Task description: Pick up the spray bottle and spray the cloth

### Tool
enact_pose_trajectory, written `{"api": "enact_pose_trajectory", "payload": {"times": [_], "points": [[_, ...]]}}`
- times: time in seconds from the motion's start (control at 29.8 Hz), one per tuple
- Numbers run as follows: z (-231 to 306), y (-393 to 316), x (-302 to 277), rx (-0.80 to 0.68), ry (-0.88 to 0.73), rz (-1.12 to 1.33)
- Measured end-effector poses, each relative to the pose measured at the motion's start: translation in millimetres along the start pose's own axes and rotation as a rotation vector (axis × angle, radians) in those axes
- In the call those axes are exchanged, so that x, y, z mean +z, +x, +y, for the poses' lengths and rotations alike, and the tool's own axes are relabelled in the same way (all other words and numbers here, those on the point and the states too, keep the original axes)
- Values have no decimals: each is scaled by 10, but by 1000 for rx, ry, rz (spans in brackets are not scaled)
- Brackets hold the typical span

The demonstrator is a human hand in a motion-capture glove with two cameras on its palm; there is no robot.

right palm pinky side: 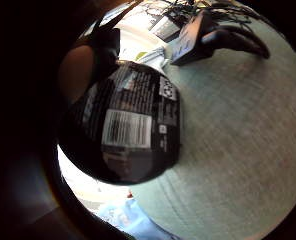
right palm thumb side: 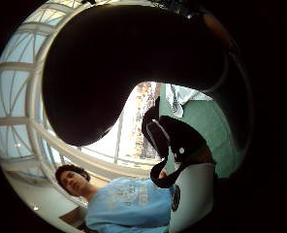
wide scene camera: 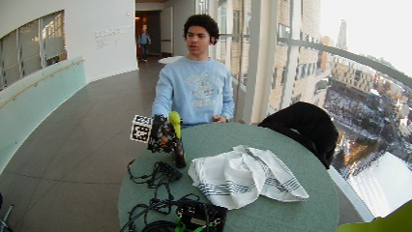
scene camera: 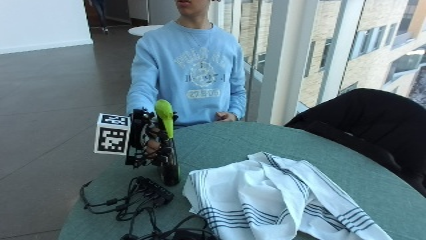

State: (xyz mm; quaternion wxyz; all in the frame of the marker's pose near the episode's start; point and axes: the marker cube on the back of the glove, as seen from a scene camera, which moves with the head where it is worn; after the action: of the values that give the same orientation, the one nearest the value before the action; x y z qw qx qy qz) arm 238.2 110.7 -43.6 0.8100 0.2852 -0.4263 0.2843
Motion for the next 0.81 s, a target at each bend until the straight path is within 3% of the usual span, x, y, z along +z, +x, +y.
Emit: {"api": "enact_pose_trajectory", "payload": {"times": [0.2,0.54,0.81], "points": [[-127,59,101,0,50,-45],[-172,34,72,-11,188,80],[-208,-181,145,-65,82,194]]}}
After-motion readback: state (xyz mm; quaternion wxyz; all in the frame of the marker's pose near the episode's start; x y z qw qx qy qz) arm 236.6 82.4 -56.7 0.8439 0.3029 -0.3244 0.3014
